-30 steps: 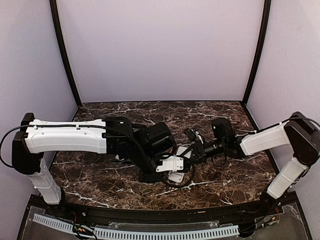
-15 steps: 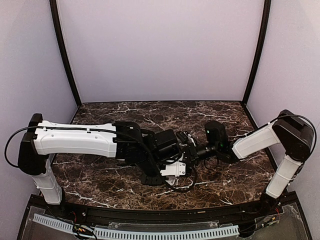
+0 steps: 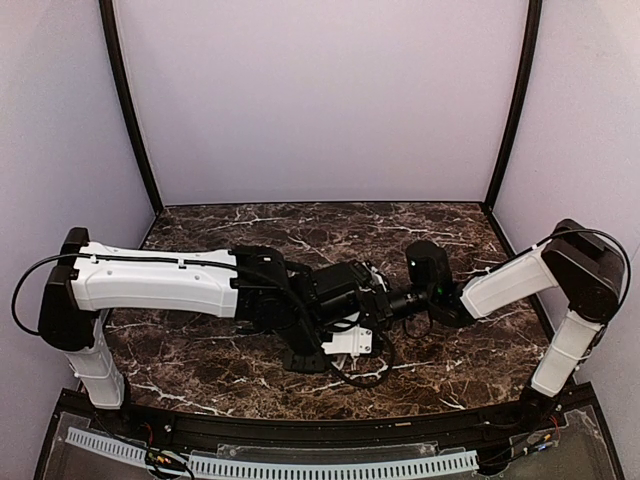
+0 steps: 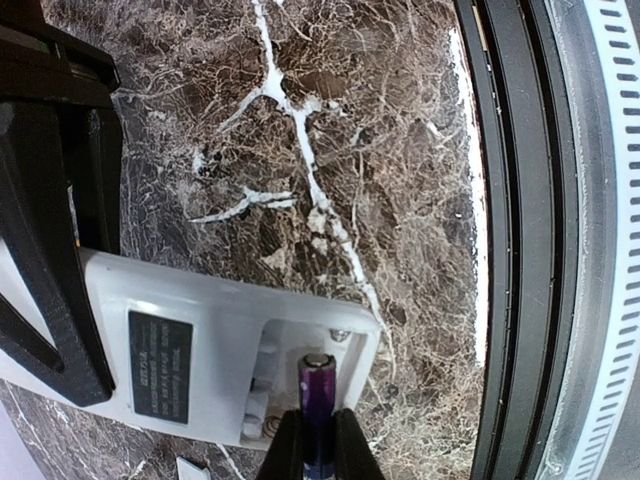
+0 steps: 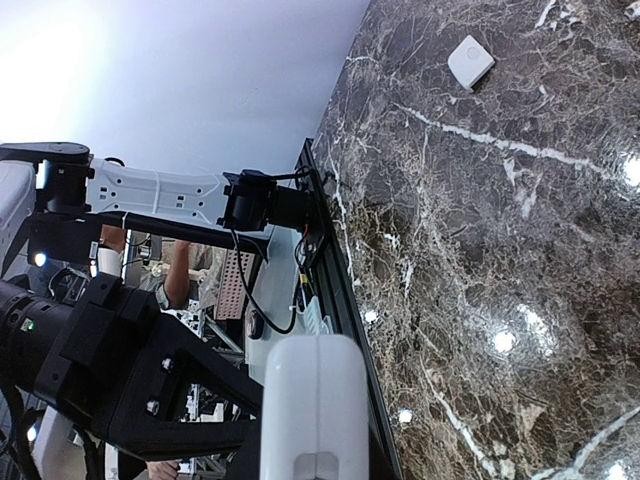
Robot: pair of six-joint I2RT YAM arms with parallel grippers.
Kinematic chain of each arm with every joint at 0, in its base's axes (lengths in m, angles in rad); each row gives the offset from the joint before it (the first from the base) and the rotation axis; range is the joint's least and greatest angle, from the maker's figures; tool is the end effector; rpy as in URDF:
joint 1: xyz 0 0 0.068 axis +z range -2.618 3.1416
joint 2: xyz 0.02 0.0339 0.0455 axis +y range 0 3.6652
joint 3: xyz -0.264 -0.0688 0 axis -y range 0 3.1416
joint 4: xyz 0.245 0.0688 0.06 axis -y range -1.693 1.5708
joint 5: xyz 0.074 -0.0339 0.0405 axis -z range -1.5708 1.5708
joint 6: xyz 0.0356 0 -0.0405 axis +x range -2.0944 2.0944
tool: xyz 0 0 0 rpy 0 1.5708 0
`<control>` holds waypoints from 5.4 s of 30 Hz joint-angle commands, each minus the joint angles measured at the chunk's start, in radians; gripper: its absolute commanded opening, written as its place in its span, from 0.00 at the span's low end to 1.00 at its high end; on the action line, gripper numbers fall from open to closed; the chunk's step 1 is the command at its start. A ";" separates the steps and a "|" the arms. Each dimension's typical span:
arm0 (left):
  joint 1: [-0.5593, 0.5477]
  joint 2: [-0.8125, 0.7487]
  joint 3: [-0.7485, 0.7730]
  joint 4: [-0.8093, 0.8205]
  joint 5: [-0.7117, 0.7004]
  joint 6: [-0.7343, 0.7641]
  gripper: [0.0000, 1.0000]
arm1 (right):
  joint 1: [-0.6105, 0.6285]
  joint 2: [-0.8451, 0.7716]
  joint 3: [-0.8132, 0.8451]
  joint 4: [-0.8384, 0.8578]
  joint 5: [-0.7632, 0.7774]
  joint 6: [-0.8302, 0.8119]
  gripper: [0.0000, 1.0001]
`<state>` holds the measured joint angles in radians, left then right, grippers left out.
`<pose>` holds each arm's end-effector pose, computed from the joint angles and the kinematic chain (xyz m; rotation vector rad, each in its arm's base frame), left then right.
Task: Load the batteries into the remote control
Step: Place the battery in the battery compartment, then pick up the battery from the battery compartment.
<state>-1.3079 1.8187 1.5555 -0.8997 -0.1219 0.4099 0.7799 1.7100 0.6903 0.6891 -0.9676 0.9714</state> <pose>0.1030 -0.3661 0.2633 2.0374 1.8033 -0.0947 0.2105 0.2495 0.1671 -0.6139 2.2782 1.9548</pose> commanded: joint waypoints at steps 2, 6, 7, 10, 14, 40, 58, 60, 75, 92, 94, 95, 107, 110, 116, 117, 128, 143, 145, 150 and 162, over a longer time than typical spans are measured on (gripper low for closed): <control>-0.014 0.006 0.003 -0.033 -0.028 0.021 0.06 | 0.010 0.013 0.022 0.023 0.003 0.003 0.00; -0.024 0.012 0.001 -0.034 -0.040 0.029 0.07 | 0.012 0.016 0.027 -0.002 0.008 -0.007 0.00; -0.025 0.013 0.000 -0.034 -0.042 0.033 0.07 | 0.012 0.016 0.028 -0.007 0.009 -0.009 0.00; -0.031 0.016 -0.003 -0.035 -0.050 0.039 0.07 | 0.012 0.020 0.029 -0.013 0.011 -0.009 0.00; -0.037 0.022 -0.006 -0.039 -0.067 0.041 0.08 | 0.013 0.025 0.032 -0.023 0.013 -0.011 0.00; -0.050 0.047 -0.024 -0.042 -0.076 0.048 0.12 | 0.028 0.047 0.047 -0.025 0.018 -0.011 0.00; -0.048 0.043 -0.015 -0.036 -0.096 0.047 0.30 | 0.030 0.055 0.036 0.044 -0.005 0.017 0.00; -0.049 0.041 -0.012 -0.035 -0.098 0.045 0.33 | 0.030 0.057 0.034 0.053 -0.007 0.021 0.00; -0.050 -0.019 0.006 -0.007 -0.175 0.037 0.52 | 0.030 0.075 -0.002 0.131 -0.010 0.047 0.00; -0.014 -0.241 -0.083 0.148 -0.189 -0.063 0.52 | 0.013 0.054 -0.067 0.332 0.016 0.119 0.00; 0.015 -0.288 -0.117 0.185 -0.187 -0.118 0.52 | 0.008 0.046 -0.087 0.405 0.027 0.140 0.00; 0.026 -0.304 -0.140 0.208 -0.189 -0.162 0.52 | 0.006 0.040 -0.098 0.436 0.035 0.150 0.00; 0.115 -0.473 -0.337 0.425 -0.064 -0.523 0.41 | -0.025 -0.061 -0.151 0.464 0.129 0.138 0.00; 0.115 -0.454 -0.349 0.469 -0.028 -0.596 0.34 | -0.028 -0.085 -0.152 0.437 0.153 0.134 0.00; 0.113 -0.382 -0.330 0.480 0.026 -0.670 0.25 | -0.030 -0.125 -0.143 0.349 0.186 0.111 0.00; 0.113 -0.374 -0.330 0.481 0.024 -0.677 0.24 | -0.031 -0.127 -0.145 0.347 0.188 0.114 0.00; 0.113 -0.345 -0.319 0.444 0.018 -0.694 0.21 | -0.046 -0.145 -0.168 0.300 0.217 0.125 0.00; 0.113 -0.331 -0.322 0.417 0.047 -0.700 0.21 | -0.052 -0.147 -0.182 0.325 0.218 0.138 0.00; 0.113 -0.327 -0.322 0.418 0.054 -0.699 0.21 | -0.051 -0.147 -0.182 0.325 0.218 0.138 0.00; 0.113 -0.323 -0.327 0.418 0.053 -0.698 0.21 | -0.052 -0.153 -0.182 0.324 0.216 0.138 0.00; 0.113 -0.292 -0.312 0.409 0.061 -0.689 0.18 | -0.051 -0.164 -0.183 0.314 0.214 0.127 0.00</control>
<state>-1.1896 1.5188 1.2224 -0.4683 -0.0780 -0.2779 0.7326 1.5761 0.5159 0.9791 -0.7582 1.1019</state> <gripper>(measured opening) 0.188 0.141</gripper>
